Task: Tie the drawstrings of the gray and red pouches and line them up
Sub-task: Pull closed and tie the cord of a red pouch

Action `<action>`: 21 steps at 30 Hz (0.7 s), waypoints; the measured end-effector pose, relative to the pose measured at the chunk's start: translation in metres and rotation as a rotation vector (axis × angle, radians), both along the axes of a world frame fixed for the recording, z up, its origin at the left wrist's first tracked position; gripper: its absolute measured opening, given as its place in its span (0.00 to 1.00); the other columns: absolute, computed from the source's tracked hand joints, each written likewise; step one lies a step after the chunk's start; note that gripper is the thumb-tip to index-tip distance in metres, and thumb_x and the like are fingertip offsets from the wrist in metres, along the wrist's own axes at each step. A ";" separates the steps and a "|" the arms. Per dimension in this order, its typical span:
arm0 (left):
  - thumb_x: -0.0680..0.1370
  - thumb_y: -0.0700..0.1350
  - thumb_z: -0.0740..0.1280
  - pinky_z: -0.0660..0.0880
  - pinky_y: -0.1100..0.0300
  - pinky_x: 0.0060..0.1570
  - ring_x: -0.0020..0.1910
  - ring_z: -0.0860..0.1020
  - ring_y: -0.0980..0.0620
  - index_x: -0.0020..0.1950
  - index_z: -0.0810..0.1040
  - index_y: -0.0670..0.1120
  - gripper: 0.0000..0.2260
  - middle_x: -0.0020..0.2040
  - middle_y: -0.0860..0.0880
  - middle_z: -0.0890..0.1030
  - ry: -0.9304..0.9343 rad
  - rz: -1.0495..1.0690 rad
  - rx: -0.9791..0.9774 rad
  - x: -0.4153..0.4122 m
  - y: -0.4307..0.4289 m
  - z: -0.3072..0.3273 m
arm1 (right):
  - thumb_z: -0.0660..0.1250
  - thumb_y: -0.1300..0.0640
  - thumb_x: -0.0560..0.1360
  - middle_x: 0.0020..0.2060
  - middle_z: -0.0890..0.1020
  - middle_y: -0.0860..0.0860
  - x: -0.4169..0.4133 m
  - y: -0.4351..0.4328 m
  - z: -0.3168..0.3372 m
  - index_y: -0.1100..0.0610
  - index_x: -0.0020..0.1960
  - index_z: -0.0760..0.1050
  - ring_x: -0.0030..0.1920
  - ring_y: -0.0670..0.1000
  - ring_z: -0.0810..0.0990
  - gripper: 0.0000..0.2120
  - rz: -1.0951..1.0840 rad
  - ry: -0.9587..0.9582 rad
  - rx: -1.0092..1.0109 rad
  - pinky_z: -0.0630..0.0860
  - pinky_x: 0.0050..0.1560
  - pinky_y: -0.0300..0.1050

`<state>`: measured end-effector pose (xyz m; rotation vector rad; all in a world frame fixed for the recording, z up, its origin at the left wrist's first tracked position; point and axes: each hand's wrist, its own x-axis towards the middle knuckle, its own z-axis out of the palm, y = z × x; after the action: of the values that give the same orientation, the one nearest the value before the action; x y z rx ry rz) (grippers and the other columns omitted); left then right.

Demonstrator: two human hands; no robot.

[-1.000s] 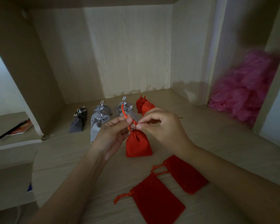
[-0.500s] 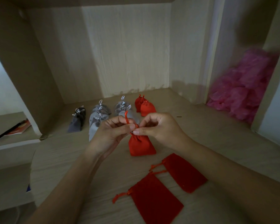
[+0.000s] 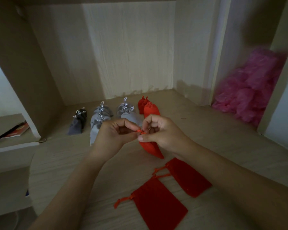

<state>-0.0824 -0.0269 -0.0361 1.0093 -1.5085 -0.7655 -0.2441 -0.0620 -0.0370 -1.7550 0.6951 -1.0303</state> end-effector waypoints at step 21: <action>0.66 0.38 0.73 0.72 0.75 0.36 0.33 0.79 0.65 0.39 0.82 0.48 0.06 0.32 0.61 0.82 0.003 0.303 -0.235 -0.013 0.005 0.005 | 0.65 0.66 0.76 0.25 0.77 0.44 0.002 -0.004 0.000 0.61 0.45 0.78 0.26 0.39 0.73 0.04 -0.082 -0.091 0.021 0.67 0.30 0.30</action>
<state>-0.0953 -0.0222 -0.0316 1.0262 -1.3650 -0.3664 -0.2422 -0.0656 -0.0368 -1.6625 0.7233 -1.1470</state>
